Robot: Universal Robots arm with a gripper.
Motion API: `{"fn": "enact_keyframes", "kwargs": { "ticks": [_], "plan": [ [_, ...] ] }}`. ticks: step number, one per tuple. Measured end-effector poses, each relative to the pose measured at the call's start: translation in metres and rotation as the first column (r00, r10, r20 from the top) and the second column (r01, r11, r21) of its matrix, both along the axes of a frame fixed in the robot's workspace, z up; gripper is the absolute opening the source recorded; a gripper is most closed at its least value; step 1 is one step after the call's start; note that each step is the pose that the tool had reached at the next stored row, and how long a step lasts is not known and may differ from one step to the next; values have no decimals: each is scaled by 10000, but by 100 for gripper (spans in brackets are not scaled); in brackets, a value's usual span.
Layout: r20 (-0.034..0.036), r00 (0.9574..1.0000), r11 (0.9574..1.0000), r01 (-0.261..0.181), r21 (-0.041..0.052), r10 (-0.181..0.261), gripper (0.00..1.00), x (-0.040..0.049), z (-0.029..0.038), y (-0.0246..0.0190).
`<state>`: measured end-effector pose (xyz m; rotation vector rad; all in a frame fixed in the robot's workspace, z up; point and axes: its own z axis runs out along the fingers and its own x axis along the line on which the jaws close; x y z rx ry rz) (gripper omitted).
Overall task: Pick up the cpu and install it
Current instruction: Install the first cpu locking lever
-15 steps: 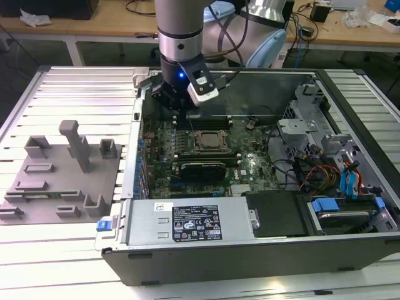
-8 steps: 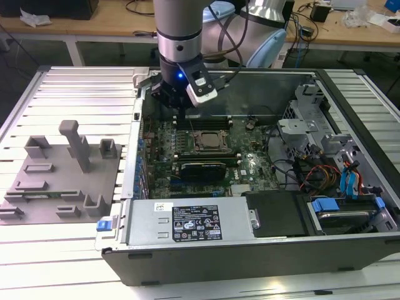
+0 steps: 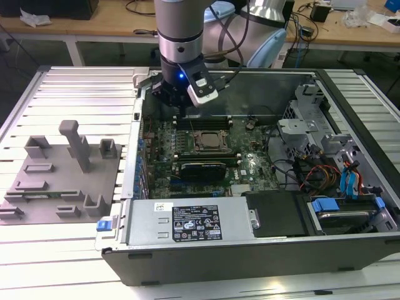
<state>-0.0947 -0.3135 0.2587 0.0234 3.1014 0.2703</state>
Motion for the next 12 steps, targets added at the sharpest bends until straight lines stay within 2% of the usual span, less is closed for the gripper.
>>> {"fn": "enact_keyframes", "kwargs": {
  "ticks": [4, 6, 12],
  "plan": [
    [-10, 10000, 10000, 1, 0, -1, 11, 110, 0, 0],
    [-29, 10000, 10000, -1, 0, 1, 11, 187, -1, -2],
    [-84, 10000, 10000, 13, -1, -13, 11, 332, -4, -10]
  ]
}}
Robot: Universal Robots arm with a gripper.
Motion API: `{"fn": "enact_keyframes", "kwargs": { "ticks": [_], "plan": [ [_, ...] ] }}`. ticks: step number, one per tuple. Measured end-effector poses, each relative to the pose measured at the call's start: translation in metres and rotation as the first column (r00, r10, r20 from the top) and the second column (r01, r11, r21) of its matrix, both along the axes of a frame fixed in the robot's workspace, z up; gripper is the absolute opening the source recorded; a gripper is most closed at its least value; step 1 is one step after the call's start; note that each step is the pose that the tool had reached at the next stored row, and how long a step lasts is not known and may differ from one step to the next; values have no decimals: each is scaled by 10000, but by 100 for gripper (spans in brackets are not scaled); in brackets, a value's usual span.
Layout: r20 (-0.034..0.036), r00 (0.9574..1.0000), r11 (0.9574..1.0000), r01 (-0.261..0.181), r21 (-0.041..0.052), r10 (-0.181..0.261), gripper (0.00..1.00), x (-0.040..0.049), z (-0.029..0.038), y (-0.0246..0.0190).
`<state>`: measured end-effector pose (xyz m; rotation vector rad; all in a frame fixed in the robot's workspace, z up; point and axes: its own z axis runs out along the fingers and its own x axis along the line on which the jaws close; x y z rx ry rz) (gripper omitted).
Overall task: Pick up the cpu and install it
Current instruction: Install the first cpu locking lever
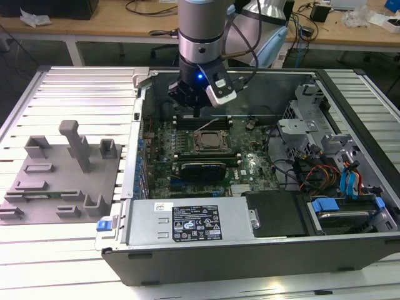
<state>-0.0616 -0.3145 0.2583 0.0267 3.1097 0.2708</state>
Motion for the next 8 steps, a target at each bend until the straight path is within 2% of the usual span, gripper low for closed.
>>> {"fn": "enact_keyframes", "kwargs": {
  "ticks": [2, 6, 8],
  "plan": [
    [-22, 10000, 10000, 19, 0, -19, 11, 60, -1, -5],
    [-20, 10000, 10000, 52, 0, -52, 11, 65, -4, -5],
    [-22, 9991, 9991, 429, 0, -429, 11, 65, -21, -5]
  ]
}}
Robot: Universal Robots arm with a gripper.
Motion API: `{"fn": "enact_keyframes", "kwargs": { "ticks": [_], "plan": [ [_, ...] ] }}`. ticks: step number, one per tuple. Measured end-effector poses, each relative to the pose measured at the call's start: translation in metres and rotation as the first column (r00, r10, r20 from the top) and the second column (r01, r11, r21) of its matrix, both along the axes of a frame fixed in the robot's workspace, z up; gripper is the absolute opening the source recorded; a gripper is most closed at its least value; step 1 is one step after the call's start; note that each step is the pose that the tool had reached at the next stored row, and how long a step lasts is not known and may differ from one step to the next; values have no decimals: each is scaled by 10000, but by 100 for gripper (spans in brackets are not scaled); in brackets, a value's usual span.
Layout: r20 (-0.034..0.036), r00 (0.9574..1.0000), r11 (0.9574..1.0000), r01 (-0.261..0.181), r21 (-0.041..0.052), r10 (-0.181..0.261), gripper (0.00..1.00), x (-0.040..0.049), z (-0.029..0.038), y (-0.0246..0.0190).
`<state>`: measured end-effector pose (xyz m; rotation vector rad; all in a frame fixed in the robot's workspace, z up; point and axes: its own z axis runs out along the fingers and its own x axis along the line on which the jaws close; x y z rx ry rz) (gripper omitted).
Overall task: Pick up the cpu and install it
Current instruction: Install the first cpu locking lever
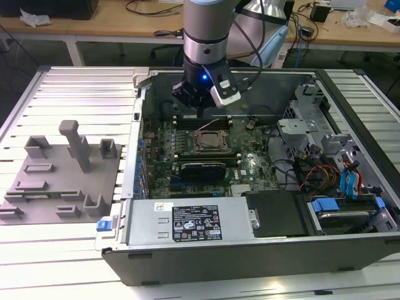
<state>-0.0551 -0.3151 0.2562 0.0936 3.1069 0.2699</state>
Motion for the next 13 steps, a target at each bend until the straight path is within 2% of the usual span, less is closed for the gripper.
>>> {"fn": "enact_keyframes", "kwargs": {
  "ticks": [5, 13],
  "plan": [
    [0, 9976, 9976, 698, 0, -698, 11, 15, -76, 0],
    [0, 9934, 9934, 1148, -1, -1148, 11, 43, -147, 0]
  ]
}}
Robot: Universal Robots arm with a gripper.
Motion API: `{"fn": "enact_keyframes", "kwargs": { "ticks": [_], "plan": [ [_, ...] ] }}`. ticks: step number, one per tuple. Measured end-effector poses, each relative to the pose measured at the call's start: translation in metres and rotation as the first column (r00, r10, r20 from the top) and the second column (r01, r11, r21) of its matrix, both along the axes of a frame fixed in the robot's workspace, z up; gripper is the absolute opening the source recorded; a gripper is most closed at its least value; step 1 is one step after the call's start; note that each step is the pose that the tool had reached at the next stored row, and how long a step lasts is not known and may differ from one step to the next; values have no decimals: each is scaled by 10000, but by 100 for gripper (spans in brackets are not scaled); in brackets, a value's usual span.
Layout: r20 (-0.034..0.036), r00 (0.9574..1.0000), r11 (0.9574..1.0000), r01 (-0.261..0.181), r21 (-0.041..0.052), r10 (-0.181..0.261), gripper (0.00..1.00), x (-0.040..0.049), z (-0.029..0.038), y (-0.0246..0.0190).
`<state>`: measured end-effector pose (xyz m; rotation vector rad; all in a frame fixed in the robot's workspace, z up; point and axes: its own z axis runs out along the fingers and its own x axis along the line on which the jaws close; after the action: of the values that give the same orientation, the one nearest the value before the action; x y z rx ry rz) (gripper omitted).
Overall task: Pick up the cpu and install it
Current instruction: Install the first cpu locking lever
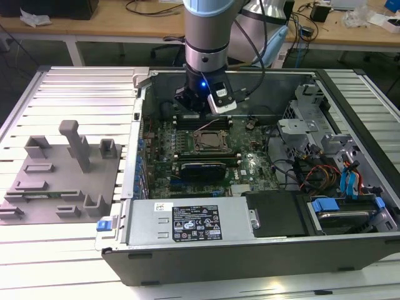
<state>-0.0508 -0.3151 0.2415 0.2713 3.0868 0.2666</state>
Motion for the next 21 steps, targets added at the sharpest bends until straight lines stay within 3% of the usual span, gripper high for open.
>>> {"fn": "enact_keyframes", "kwargs": {
  "ticks": [6, 7, 8, 9, 10, 14, 18, 21],
  "plan": [
    [3, 9996, 9996, 282, 1, -282, 11, 40, -48, 0],
    [39, 9996, 9996, 283, 5, -283, 11, 40, -58, 0],
    [425, 9987, 9996, 281, 83, -284, 11, 40, -91, 0],
    [636, 9976, 9995, 279, 171, -290, 11, 38, -121, 7],
    [747, 9968, 9993, 276, 257, -294, 11, 32, -168, 25],
    [767, 9966, 9993, 276, 264, -295, 11, 31, -177, 28],
    [767, 9966, 9993, 276, 265, -296, 11, 32, -183, 95],
    [789, 9964, 9993, 275, 268, -295, 11, 32, -194, 107]
  ]
}}
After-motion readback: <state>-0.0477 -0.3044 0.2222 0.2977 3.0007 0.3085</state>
